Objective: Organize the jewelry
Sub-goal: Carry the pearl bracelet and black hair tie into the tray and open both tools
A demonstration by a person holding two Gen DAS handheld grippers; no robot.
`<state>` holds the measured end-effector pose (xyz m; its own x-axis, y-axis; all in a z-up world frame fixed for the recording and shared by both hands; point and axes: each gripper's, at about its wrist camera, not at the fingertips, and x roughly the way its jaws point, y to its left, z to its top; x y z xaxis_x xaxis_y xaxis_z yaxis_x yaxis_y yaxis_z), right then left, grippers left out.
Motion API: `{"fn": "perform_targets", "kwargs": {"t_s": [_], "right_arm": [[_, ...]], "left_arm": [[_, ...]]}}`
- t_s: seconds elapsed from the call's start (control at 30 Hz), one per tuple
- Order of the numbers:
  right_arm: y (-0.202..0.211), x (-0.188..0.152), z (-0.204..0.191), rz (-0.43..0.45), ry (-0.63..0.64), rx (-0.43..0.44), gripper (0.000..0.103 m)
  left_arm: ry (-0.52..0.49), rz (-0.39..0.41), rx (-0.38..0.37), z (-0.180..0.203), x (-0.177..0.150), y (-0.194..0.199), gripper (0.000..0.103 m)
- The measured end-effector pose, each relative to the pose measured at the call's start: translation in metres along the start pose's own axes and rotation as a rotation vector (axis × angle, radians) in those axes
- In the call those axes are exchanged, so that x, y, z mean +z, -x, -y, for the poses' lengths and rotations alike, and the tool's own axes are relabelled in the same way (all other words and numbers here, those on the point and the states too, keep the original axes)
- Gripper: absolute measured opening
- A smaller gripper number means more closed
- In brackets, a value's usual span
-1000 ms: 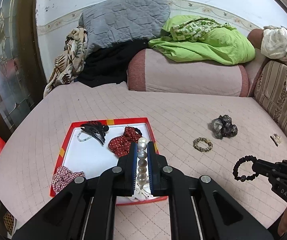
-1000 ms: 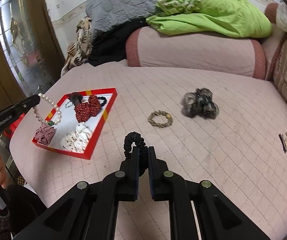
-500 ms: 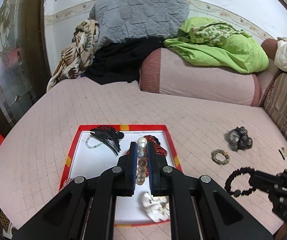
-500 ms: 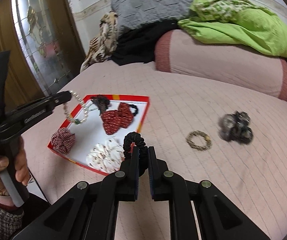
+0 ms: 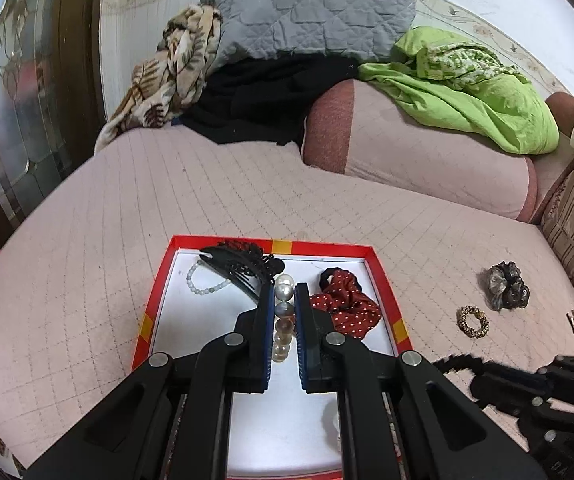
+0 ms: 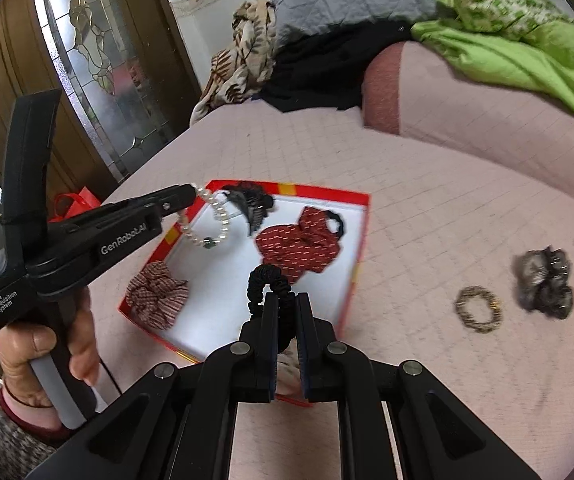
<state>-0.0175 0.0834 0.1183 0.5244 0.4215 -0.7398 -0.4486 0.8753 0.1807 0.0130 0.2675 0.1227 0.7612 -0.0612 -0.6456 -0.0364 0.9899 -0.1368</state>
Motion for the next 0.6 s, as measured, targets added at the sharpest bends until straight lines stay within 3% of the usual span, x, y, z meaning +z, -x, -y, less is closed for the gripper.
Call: {"fn": "perform_targets", "kwargs": {"t_s": [0.33, 0.53, 0.6], "right_arm": [[-0.042, 0.0, -0.031, -0.085, 0.012, 0.058, 0.009], [-0.064, -0.006, -0.037, -0.13, -0.016, 0.118, 0.009], [-0.071, -0.009, -0.038, -0.141, -0.019, 0.123, 0.009]], "left_arm": [[0.1, -0.05, -0.06, -0.045, 0.005, -0.025, 0.009], [0.144, -0.092, -0.153, -0.051, 0.005, -0.04, 0.009], [0.137, -0.113, -0.152, -0.047, 0.003, -0.047, 0.009]]}}
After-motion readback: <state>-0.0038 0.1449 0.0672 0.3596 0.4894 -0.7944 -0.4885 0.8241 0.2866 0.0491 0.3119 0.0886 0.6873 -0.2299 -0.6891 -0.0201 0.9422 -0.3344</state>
